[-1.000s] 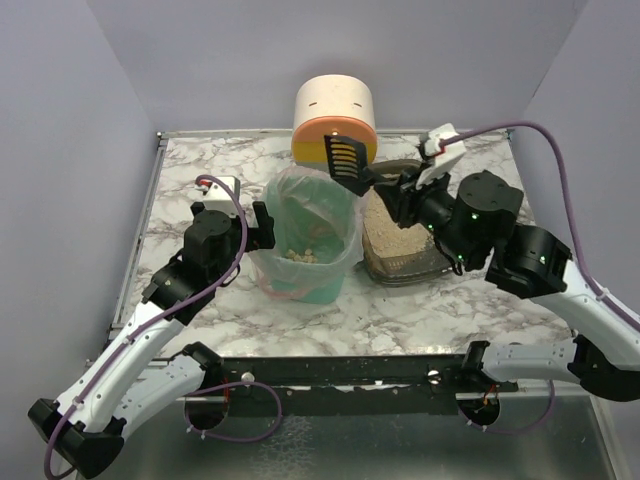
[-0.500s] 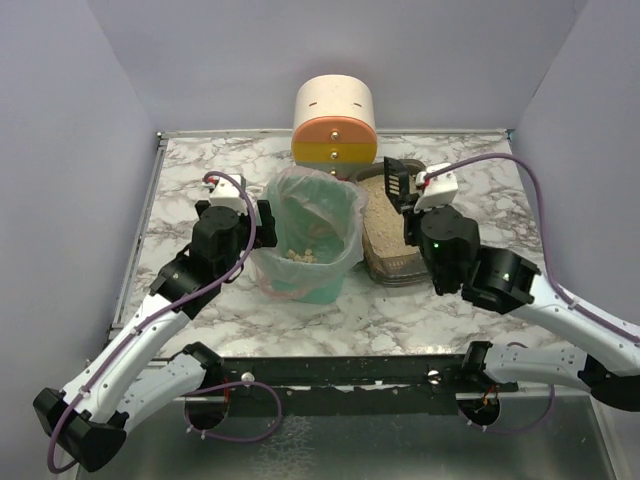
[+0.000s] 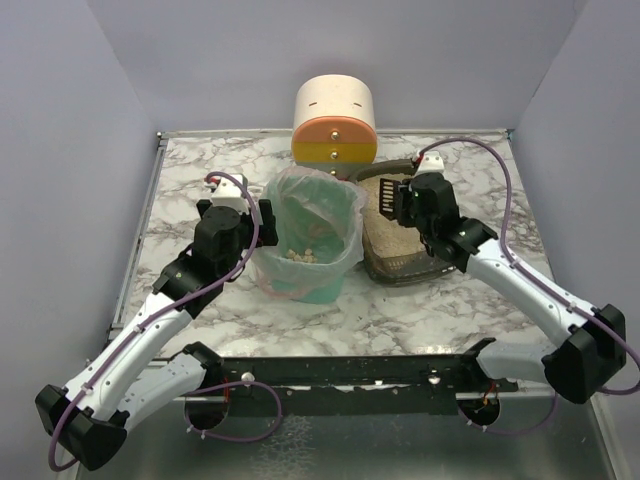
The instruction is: Clean the litter box
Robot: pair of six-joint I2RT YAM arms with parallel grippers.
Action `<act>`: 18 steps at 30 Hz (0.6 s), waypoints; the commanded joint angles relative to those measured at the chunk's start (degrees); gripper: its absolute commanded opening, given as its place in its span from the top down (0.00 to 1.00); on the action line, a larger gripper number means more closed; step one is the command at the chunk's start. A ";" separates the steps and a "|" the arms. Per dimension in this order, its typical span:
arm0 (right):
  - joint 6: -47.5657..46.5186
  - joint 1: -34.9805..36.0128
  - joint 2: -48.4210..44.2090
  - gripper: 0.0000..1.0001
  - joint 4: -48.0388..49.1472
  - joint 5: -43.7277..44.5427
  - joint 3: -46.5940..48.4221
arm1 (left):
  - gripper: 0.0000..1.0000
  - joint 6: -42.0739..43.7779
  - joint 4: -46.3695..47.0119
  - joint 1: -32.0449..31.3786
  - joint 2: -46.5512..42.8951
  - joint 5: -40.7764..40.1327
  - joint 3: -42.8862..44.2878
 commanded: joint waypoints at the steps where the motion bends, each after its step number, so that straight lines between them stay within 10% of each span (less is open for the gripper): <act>1: 3.53 -4.25 3.98 1.00 8.34 -15.03 0.02 | 0.01 0.97 1.57 0.36 -0.16 -1.69 -0.72; 18: 6.23 -7.92 19.94 1.00 11.51 -25.19 9.32 | 0.01 1.17 1.68 0.50 0.40 -1.44 -0.50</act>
